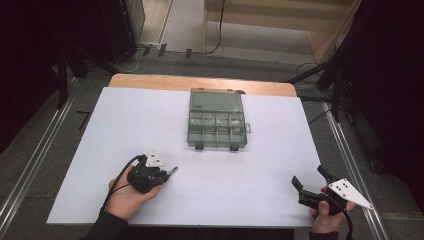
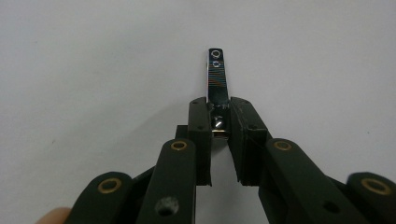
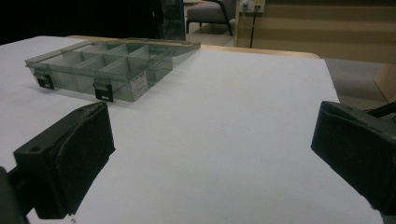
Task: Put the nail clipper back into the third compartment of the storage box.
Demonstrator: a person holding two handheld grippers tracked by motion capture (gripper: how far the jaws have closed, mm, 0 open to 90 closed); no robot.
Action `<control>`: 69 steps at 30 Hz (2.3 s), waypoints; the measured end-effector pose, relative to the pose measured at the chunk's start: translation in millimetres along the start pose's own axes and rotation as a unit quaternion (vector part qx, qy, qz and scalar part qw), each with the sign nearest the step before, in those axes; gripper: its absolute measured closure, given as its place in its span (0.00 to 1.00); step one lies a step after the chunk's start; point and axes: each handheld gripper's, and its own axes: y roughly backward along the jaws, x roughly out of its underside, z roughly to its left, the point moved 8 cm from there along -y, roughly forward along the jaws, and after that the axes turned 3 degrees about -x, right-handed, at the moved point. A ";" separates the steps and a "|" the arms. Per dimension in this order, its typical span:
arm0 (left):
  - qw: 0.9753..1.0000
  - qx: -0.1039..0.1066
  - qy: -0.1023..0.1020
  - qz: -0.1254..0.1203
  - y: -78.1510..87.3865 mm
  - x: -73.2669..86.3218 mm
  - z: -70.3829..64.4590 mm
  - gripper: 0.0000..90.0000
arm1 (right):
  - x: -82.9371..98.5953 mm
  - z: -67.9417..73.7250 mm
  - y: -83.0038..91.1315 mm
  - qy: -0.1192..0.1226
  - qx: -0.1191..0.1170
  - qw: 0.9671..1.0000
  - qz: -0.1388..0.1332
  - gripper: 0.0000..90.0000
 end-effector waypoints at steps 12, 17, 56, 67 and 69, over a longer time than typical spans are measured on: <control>1.000 0.004 0.001 -0.014 7.3 -8.4 0.6 0.88 | 0.0 -0.2 0.2 0.000 0.000 1.000 0.000 0.00; 1.000 0.010 -0.003 -0.021 8.7 -16.0 0.1 0.88 | -0.3 -0.1 0.5 0.001 -0.001 1.000 -0.002 0.00; 0.998 0.033 -0.020 -0.056 4.4 -95.8 -9.6 0.88 | -0.9 1.7 1.3 0.005 -0.009 1.000 -0.006 0.00; 0.997 0.036 -0.028 -0.057 -10.6 -122.7 -16.4 0.88 | -1.2 1.1 1.9 0.001 -0.012 1.000 -0.009 0.00; 0.997 0.034 -0.031 -0.058 -13.2 -127.7 -18.3 0.88 | -1.2 1.0 2.1 0.002 -0.012 1.000 -0.009 0.00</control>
